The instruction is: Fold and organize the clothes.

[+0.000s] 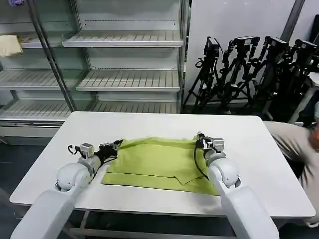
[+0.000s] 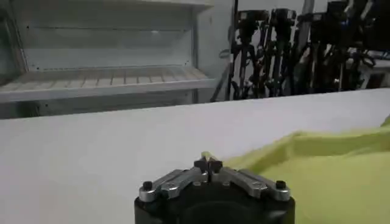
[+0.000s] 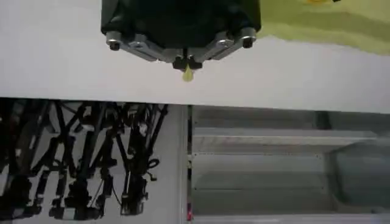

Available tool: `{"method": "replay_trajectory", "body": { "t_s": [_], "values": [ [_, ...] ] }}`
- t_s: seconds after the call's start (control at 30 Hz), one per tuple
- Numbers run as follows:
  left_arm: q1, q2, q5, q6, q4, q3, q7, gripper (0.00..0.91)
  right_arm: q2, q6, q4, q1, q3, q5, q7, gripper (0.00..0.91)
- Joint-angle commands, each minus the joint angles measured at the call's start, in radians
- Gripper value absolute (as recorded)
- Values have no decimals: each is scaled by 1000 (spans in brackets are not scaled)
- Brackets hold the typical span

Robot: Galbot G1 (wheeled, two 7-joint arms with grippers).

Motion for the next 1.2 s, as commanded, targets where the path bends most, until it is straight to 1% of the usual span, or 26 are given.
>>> {"method": "replay_trajectory", "body": {
  "t_s": [0.03, 0.13, 0.37, 0.43, 0.53, 0.83, 0.93, 1.2],
  "values": [
    [165, 24, -7, -38, -108, -115, 1, 10, -54, 12, 200, -148, 27, 8, -1, 0],
    [191, 28, -11, -41, -117, -129, 2, 10, -65, 11, 235, -197, 38, 8, -5, 0],
    [220, 31, -10, -31, -176, -122, 2, 10, -66, 10, 247, -263, 61, -9, -9, 0],
    [222, 32, -8, -24, -180, -122, 1, 10, -63, 0, 249, -278, 70, -37, 0, 0],
    [240, 35, -8, -25, -191, -127, 1, 10, -61, -7, 257, -295, 80, -42, 7, 0],
    [276, 29, 7, -25, -228, -125, -1, 0, -66, -8, 275, -316, 98, -43, 4, 0],
    [281, 26, 13, -24, -238, -123, -2, 10, -68, -6, 275, -321, 105, -50, 6, 0],
    [293, 33, 21, -22, -253, -131, -8, 10, -71, 19, 309, -343, 117, -50, -15, 0]
  ]
}}
